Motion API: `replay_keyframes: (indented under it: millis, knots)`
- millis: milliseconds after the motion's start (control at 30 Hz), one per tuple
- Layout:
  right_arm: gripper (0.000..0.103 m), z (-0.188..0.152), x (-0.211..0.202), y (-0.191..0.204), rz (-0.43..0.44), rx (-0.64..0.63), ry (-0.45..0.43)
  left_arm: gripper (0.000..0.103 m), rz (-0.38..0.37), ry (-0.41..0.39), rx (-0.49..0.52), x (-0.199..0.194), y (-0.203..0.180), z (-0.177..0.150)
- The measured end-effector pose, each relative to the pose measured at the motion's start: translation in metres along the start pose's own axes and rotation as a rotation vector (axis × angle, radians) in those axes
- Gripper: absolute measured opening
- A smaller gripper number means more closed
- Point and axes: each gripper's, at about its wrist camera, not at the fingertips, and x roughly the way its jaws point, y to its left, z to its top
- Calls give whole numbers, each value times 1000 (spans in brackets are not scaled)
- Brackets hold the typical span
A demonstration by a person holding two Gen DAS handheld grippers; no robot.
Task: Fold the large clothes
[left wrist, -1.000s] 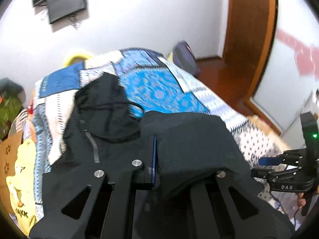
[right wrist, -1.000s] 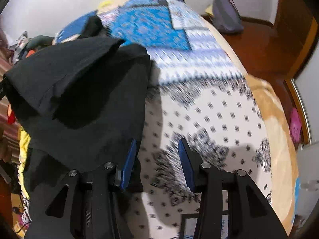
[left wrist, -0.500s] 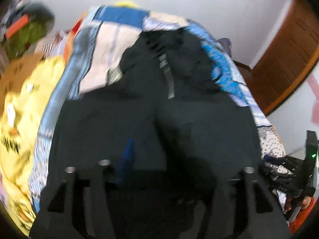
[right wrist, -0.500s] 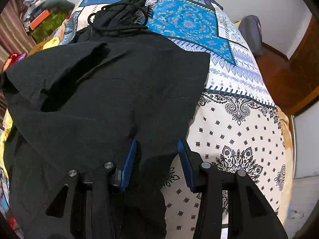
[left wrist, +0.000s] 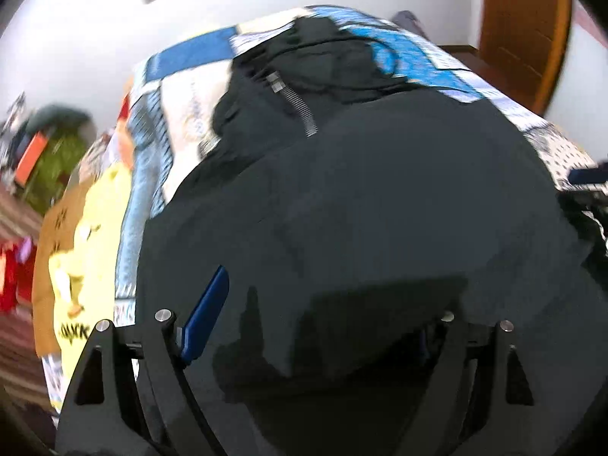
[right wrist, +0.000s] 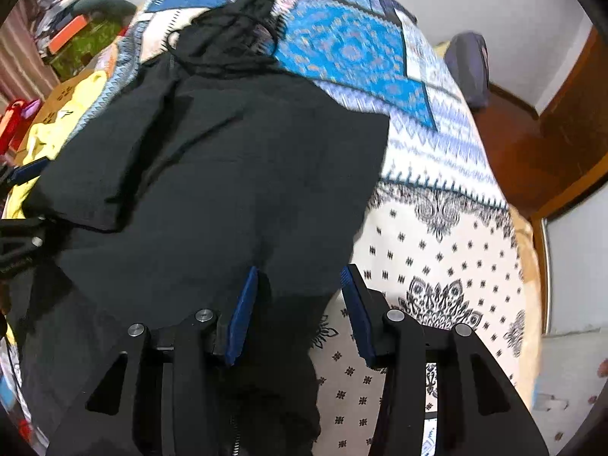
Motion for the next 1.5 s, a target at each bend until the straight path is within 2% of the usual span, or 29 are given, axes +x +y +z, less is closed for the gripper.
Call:
replay_keyframes:
  millis: [133,300,433,533,667,767,867,900,967,1033,1100,1233,1400,1500]
  knots:
    - [42,4,-8,10,29,-38,-21,86,10,-24,45,1,-18,16]
    - [43,0,17,16,61,-63,48,86,29,-43,48,6,-29,35]
    - [50,-1,20,9,90,-26,48,86,27,-86,-61,-6,-4,48]
    - [51,-1,21,7,114,-5,52,86,-26,-103,-209,-19,40,50]
    - [52,-3,19,8,117,5,45,86,-106,-72,-330,-24,90,34]
    - [53,-4,18,7,119,16,41,86,-65,-39,-354,-22,113,11]
    - [54,-5,17,7,119,23,42,88,-74,10,-371,-12,128,-17]
    - [54,-4,17,7,116,24,44,88,-62,24,-371,-9,130,-25]
    - [54,-3,16,7,108,22,47,88,52,64,-347,0,133,-45]
    - [54,-3,12,7,85,14,49,88,133,116,-320,12,138,-63]
    - [54,-1,10,6,49,3,48,88,136,165,-320,23,146,-80]
    - [54,3,-3,1,24,-10,41,88,67,154,-387,13,162,-90]
    - [54,14,-28,-11,22,31,-11,88,63,102,-387,-11,173,-80]
    - [54,22,-47,-15,28,48,-60,88,7,56,-384,-24,173,-67]
